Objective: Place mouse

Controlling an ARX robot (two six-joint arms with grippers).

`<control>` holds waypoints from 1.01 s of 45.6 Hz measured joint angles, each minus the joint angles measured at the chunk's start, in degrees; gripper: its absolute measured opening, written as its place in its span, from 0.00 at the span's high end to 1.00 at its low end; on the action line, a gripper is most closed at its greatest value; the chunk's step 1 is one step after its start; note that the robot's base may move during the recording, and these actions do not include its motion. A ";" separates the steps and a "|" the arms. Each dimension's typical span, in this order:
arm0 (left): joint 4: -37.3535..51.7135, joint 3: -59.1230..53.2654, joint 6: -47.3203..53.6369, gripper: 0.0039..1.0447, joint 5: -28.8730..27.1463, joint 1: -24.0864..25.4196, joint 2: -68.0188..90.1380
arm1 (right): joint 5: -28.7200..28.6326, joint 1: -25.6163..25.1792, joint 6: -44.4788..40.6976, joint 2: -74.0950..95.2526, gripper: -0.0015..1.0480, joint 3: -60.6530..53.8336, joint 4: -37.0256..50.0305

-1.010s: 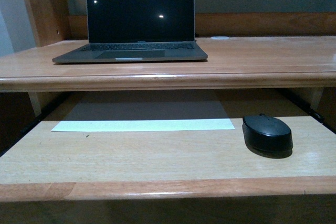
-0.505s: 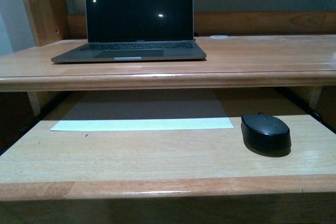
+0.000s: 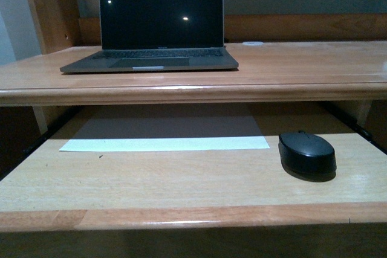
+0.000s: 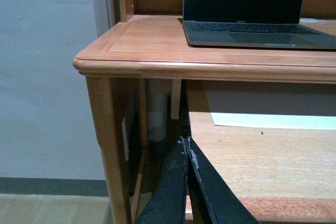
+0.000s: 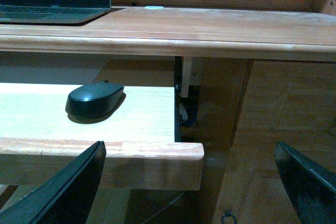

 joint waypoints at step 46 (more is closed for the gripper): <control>-13.81 -6.23 -0.13 0.99 -0.02 0.09 -19.47 | 0.17 0.00 0.00 0.00 0.06 0.00 -0.02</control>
